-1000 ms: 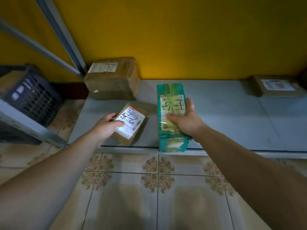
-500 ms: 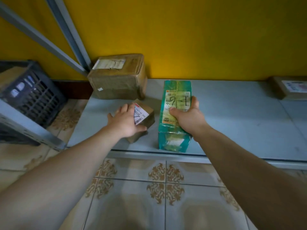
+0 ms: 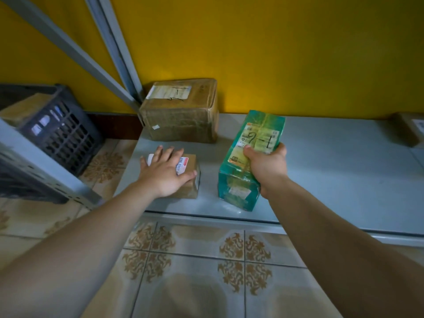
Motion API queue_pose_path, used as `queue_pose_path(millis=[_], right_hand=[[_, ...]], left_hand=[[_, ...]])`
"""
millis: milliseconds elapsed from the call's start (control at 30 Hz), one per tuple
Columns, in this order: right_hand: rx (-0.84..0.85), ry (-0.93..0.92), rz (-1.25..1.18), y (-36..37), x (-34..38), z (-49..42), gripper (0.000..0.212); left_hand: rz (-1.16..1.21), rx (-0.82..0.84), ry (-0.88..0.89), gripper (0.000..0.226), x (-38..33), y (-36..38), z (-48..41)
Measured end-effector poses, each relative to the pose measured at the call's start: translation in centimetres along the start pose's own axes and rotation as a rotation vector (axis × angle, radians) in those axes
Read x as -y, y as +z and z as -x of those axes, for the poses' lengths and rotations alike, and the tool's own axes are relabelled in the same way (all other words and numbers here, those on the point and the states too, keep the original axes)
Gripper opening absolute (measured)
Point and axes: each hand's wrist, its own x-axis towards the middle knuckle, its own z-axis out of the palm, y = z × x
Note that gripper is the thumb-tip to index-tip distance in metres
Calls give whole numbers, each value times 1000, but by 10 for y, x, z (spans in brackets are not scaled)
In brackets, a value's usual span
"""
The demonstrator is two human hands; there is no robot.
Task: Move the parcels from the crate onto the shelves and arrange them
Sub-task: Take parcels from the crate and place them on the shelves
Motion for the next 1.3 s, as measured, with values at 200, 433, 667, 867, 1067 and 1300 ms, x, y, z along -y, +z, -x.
queue_pose_path(millis=[200, 433, 667, 867, 1067, 1300], right_hand=[[-64, 51, -99, 19, -1, -7, 79], [-91, 37, -81, 19, 1, -8, 84], [65, -727, 647, -46, 4, 2, 78], [420, -1187, 1242, -49, 10, -30, 100], [101, -879, 1388, -13, 19, -43, 92], [-68, -753, 1447, 28, 37, -71, 88]], left_hand=[[-25, 26, 3, 80, 16, -10, -5], [-4, -94, -103, 71, 12, 0, -2], [6, -127, -80, 72, 16, 4, -3], [2, -147, -83, 70, 16, 5, -3], [42, -150, -88, 85, 18, 7, -3], [41, -157, -97, 82, 19, 9, -6]])
